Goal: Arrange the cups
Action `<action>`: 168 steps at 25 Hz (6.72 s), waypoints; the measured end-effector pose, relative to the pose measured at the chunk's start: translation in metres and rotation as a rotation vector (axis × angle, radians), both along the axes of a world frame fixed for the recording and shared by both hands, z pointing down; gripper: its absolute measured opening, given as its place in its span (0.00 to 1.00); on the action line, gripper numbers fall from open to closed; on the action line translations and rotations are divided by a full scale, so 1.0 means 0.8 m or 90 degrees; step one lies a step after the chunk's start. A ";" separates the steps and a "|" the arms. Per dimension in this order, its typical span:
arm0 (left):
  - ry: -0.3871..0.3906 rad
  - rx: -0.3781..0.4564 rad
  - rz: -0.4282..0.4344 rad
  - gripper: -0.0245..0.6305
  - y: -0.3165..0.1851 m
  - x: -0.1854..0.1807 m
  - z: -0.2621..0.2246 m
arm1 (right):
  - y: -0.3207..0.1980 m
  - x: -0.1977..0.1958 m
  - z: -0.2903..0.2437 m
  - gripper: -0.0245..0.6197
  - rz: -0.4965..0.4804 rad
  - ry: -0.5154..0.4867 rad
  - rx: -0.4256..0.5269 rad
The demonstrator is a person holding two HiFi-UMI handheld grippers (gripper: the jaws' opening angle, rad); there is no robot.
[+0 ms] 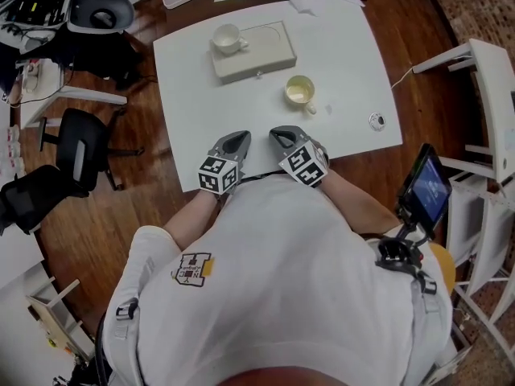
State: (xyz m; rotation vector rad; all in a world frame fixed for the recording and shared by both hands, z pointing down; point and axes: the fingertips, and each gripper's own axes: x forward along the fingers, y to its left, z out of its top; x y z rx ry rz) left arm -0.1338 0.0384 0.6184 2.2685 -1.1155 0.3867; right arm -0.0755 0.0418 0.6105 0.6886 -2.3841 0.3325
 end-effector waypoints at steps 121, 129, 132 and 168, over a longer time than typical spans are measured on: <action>-0.413 0.090 0.100 0.38 -0.336 0.068 -0.097 | -0.368 0.025 -0.074 0.60 -0.508 0.009 0.133; -0.452 0.107 0.083 0.36 -0.331 0.060 -0.097 | -0.365 0.017 -0.074 0.60 -0.512 0.009 0.145; -0.454 0.109 0.082 0.36 -0.330 0.059 -0.097 | -0.364 0.017 -0.073 0.59 -0.504 0.002 0.144; -0.320 0.180 -0.039 0.28 -0.261 0.035 -0.100 | -0.354 0.066 -0.105 0.60 -0.325 -0.042 0.160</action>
